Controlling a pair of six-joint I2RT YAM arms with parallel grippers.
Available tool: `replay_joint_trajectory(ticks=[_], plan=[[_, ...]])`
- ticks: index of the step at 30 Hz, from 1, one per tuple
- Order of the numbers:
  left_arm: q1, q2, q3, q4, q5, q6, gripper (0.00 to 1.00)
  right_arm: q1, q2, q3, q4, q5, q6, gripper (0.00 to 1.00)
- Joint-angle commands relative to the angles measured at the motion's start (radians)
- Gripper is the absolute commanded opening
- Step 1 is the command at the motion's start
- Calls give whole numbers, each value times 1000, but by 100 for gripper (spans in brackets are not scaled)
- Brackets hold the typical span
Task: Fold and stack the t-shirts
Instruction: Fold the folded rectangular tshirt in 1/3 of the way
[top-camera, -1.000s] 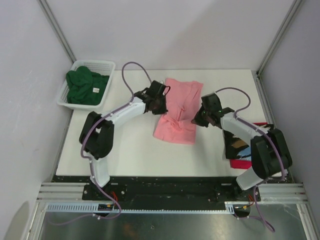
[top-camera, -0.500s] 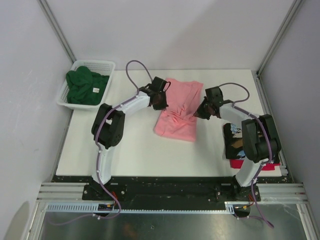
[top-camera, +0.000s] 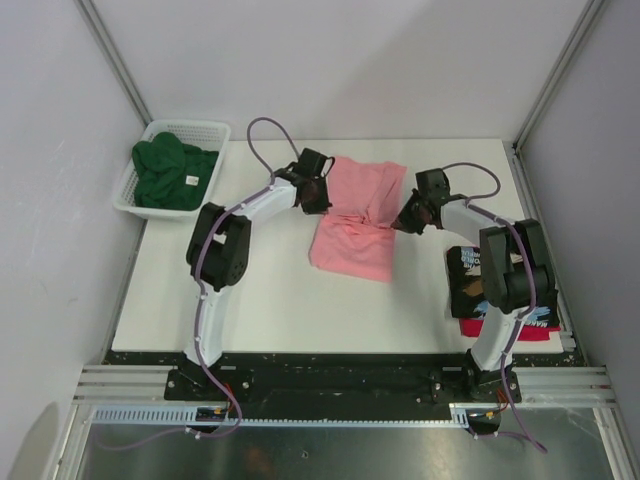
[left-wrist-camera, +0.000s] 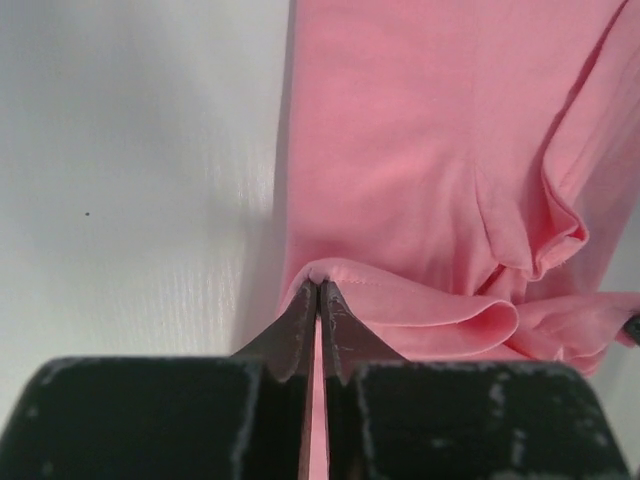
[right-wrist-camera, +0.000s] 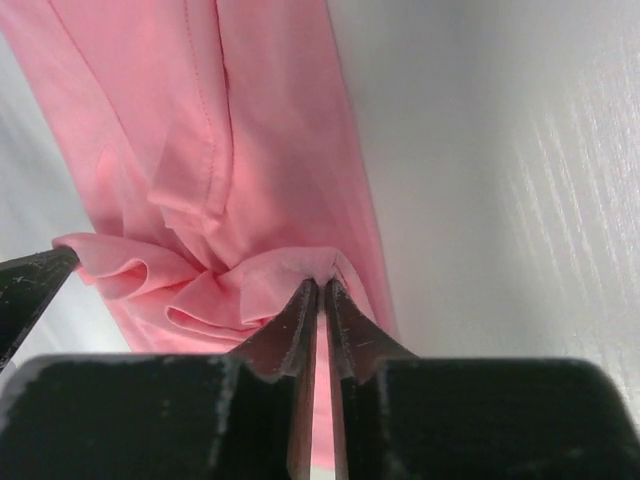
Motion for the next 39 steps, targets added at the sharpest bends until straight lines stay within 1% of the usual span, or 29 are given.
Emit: replay_joint_trajectory(ticks=[1, 4, 6, 7, 9, 10, 11, 14, 17, 19, 22, 25, 28, 34, 39], plan=[[13, 13, 57, 13, 29, 39, 12, -13, 19, 71, 3, -6, -44, 19], [27, -1, 68, 13, 42, 55, 39, -19, 8, 109, -30, -6, -76, 38], [37, -23, 69, 14, 49, 70, 54, -18, -3, 139, -67, 0, -104, 48], [41, -40, 65, 13, 50, 76, 58, -16, -12, 151, -87, 6, -117, 51], [45, -84, 38, 14, 42, 82, 62, 5, -38, 162, -119, 30, -140, 52], [46, -108, 19, 14, 38, 83, 61, 27, -50, 164, -135, 44, -152, 51], [47, -130, -1, 14, 36, 82, 58, 52, -60, 164, -151, 65, -164, 48], [46, -184, -66, 14, 65, 74, 45, 120, -69, 165, -202, 113, -186, 35], [46, -229, -135, 14, 95, 52, 28, 174, -60, 165, -219, 120, -202, 23], [45, -262, -185, 15, 108, 39, 19, 205, -50, 165, -227, 117, -208, 19], [45, -311, -263, 18, 118, 25, 10, 245, -25, 165, -222, 115, -213, 18], [45, -351, -339, 29, 131, 15, 7, 253, 23, 187, -211, 115, -218, 18], [45, -385, -406, 45, 146, 13, 5, 244, 93, 262, -219, 118, -239, 20], [46, -450, -505, 66, 167, 20, 5, 222, 313, 566, -341, 175, -301, 26], [46, -487, -554, 72, 178, 26, 9, 203, 468, 794, -436, 190, -336, 32]])
